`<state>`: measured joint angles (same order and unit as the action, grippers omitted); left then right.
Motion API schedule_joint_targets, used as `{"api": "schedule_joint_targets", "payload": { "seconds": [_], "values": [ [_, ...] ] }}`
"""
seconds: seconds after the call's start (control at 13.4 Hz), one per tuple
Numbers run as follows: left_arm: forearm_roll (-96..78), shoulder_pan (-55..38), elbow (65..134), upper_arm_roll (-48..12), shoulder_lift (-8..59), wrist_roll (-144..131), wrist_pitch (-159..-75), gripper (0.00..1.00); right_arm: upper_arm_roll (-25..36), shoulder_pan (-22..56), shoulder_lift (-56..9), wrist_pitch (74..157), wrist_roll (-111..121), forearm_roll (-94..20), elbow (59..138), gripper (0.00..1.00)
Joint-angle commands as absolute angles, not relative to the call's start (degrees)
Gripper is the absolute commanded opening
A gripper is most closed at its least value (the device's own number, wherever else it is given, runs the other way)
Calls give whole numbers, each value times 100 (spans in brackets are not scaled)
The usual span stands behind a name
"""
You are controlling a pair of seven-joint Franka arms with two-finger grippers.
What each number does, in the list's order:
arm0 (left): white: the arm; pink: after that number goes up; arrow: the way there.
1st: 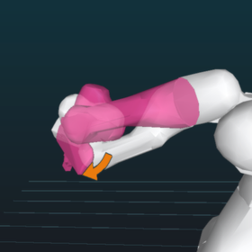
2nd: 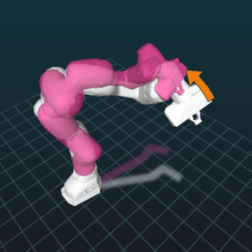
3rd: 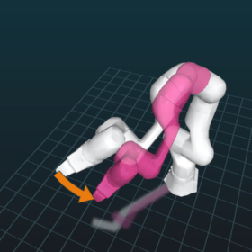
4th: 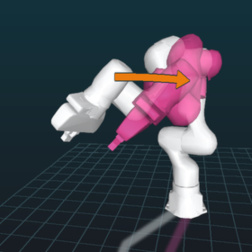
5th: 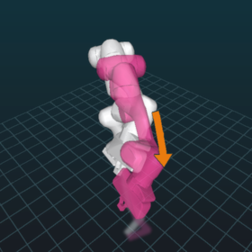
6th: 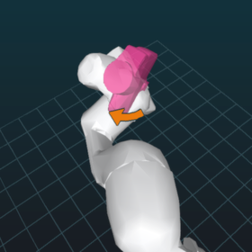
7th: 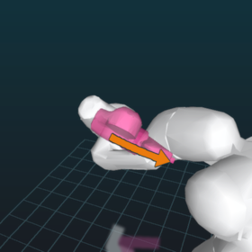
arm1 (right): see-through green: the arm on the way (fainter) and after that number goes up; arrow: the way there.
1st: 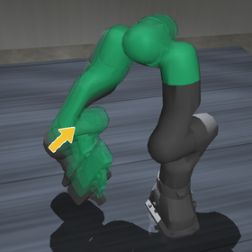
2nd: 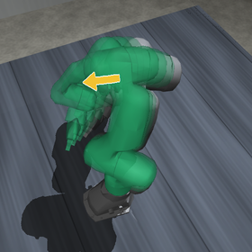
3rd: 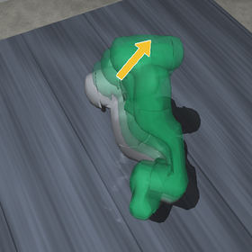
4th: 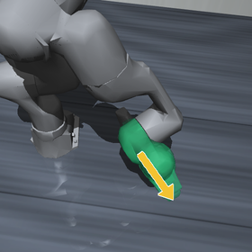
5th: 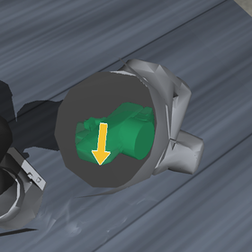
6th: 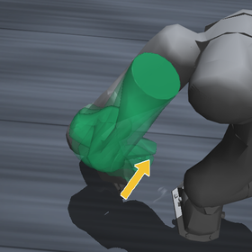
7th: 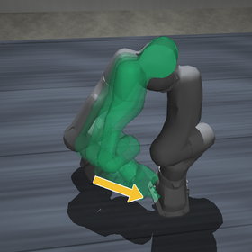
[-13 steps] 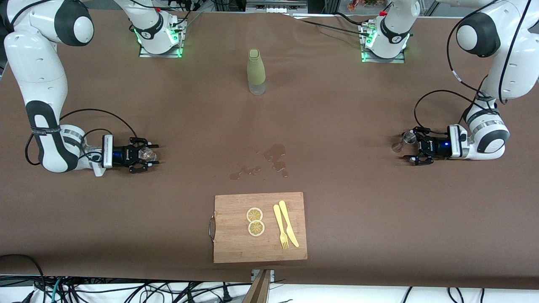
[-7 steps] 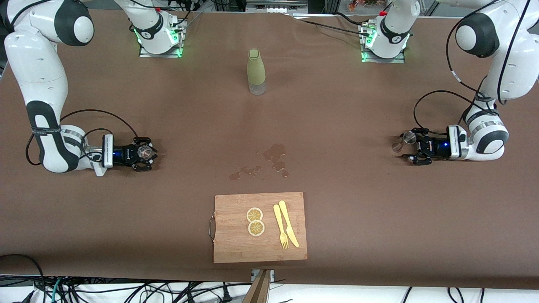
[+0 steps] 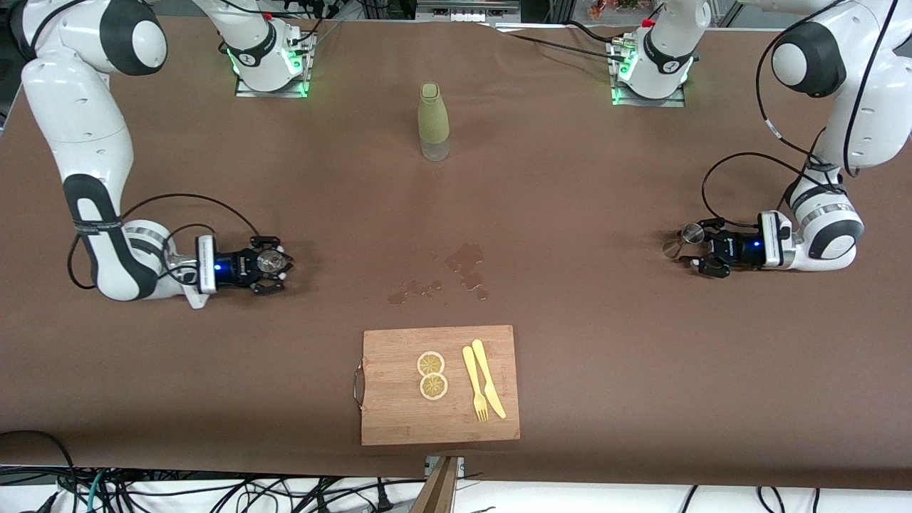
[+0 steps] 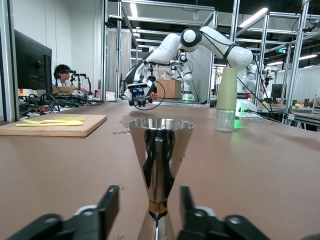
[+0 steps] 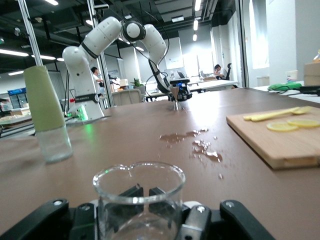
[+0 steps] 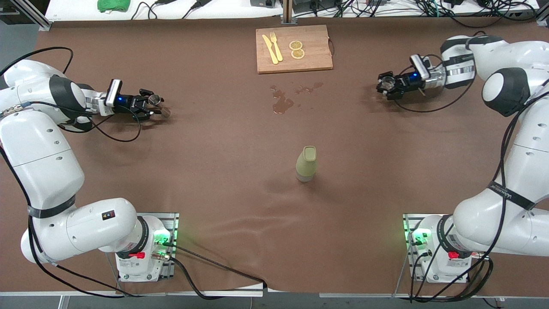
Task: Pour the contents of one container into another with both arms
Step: 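Lift the beaker with the right gripper while the left gripper carries the jigger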
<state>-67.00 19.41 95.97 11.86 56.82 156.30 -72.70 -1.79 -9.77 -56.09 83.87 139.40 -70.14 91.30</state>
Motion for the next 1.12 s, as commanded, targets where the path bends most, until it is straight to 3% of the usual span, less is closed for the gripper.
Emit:
{"api": "schedule_joint_targets", "payload": {
  "seconds": [0.0, 0.22, 0.3, 0.6, 1.05],
  "values": [
    [-6565, 1951, 9615, 1222, 5739, 16242, -7189, 41, -229, -345, -5695, 8367, 13518, -7356, 8764, 0],
    [-6574, 1942, 9615, 1213, 5766, 16242, -7198, 7, -229, 236, -5687, 8376, 13430, -7864, 8657, 0],
    [-6574, 1934, 9615, 1213, 5783, 16242, -7207, 0, -229, 359, -5678, 8385, 13421, -7927, 8649, 0],
    [-6644, 1881, 9571, 1178, 5862, 16242, -7242, 0, -255, 956, -5582, 8937, 13421, -8523, 8455, 0],
    [-6776, 1644, 9414, 1029, 5695, 15848, -7233, 0, -255, 1984, -4914, 11062, 12475, -9000, 8490, 0]
  ]
}}
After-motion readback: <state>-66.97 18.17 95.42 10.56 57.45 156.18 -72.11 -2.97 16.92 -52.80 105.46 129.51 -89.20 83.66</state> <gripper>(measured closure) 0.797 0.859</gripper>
